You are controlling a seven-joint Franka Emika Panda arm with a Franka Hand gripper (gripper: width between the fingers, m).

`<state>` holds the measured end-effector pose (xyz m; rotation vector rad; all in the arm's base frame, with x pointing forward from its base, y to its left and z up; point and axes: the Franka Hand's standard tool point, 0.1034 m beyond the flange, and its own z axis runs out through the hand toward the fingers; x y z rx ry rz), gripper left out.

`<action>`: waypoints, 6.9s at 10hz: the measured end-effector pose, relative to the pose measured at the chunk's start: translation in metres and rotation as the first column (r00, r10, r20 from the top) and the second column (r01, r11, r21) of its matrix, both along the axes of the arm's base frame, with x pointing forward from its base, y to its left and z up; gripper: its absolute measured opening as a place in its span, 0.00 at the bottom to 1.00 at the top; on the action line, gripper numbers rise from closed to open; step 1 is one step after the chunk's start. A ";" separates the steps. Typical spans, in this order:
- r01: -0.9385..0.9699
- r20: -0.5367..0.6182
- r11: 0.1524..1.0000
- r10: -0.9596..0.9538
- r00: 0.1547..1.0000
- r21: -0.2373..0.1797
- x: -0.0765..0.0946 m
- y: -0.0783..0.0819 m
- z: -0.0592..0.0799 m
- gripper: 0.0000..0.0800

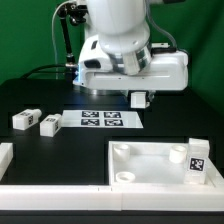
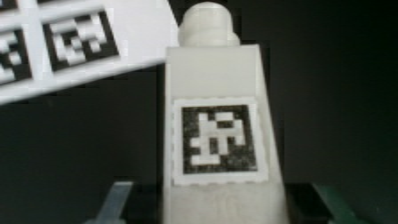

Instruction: Assemble square table

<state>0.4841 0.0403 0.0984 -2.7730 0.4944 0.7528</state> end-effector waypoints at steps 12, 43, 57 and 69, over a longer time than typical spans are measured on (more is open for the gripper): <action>0.061 0.670 0.964 0.134 0.730 -0.259 0.088 -0.051 0.018 0.36; 0.166 0.862 0.911 0.280 0.423 -0.377 0.176 -0.051 -0.007 0.36; 0.136 0.832 0.924 0.249 0.495 -0.358 0.178 -0.052 -0.011 0.81; 0.026 0.519 0.979 0.085 0.850 -0.203 0.186 -0.052 -0.015 0.65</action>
Offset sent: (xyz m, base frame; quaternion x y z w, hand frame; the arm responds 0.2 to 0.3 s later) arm 0.0459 -0.0458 -0.0020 -0.0067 0.1590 -0.0729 0.9846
